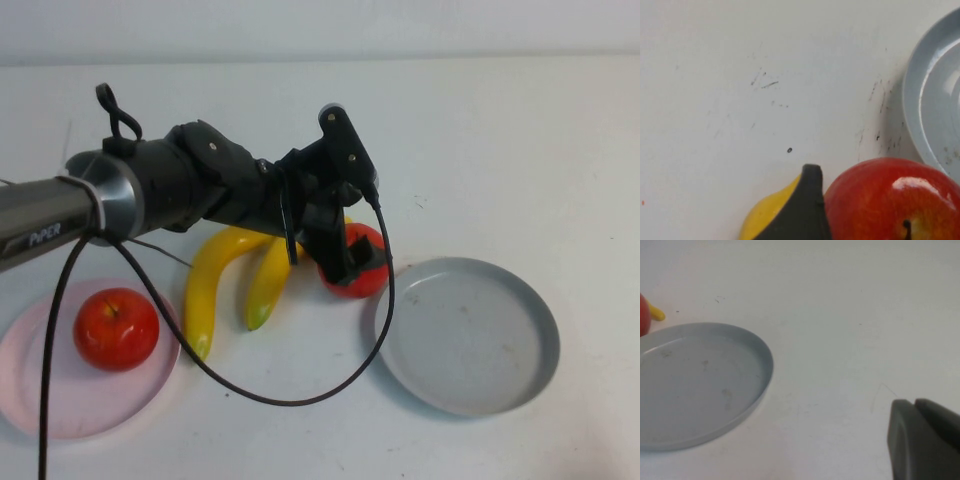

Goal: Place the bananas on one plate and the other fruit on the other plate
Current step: Put one type of fruit in the left plate

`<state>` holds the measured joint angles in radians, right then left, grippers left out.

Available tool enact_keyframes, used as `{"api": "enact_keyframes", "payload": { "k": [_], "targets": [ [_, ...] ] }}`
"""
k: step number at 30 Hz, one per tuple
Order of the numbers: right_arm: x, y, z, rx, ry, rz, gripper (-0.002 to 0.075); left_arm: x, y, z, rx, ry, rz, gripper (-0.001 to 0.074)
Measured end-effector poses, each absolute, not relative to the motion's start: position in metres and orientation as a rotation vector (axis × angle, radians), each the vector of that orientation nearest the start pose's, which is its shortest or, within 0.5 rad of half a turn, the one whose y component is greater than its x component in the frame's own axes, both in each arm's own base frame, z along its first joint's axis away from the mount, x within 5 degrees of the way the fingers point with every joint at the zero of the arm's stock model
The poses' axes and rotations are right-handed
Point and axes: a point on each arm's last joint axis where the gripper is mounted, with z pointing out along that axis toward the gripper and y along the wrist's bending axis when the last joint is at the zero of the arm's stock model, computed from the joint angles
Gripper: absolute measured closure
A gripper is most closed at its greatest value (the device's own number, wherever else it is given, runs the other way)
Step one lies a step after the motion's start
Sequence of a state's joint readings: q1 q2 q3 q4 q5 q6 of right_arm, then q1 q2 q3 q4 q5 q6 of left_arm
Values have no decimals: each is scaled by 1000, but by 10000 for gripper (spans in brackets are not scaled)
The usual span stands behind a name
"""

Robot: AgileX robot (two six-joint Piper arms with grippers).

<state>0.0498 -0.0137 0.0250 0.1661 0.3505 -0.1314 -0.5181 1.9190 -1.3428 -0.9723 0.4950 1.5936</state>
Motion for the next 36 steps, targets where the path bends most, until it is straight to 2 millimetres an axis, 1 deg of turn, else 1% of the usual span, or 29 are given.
{"api": "enact_keyframes", "payload": {
  "k": [3,10,13,18,26,28,31,36],
  "targets": [
    [53,8,174,-63,1841,104,743,351,-242,212,1470,1795,-399,66],
    [53,8,174,-63,1841,104,743,350,-243,210,1494,1789,-413,66],
    [53,8,174,-63,1841,104,743,351,-243,207,1497,1796,-415,66],
    [53,8,174,-63,1841,104,743,354,-244,194,1506,1817,-423,66],
    [53,8,174,-63,1841,104,743,355,-245,194,1494,1819,-423,66],
    [53,8,174,-63,1841,104,743,355,-245,194,1494,1819,-423,80],
    [53,8,174,-63,1841,104,743,355,-245,194,1491,1821,-423,167],
    [53,8,174,-63,1841,104,743,355,-245,196,1483,1823,-425,167]
  ]
}}
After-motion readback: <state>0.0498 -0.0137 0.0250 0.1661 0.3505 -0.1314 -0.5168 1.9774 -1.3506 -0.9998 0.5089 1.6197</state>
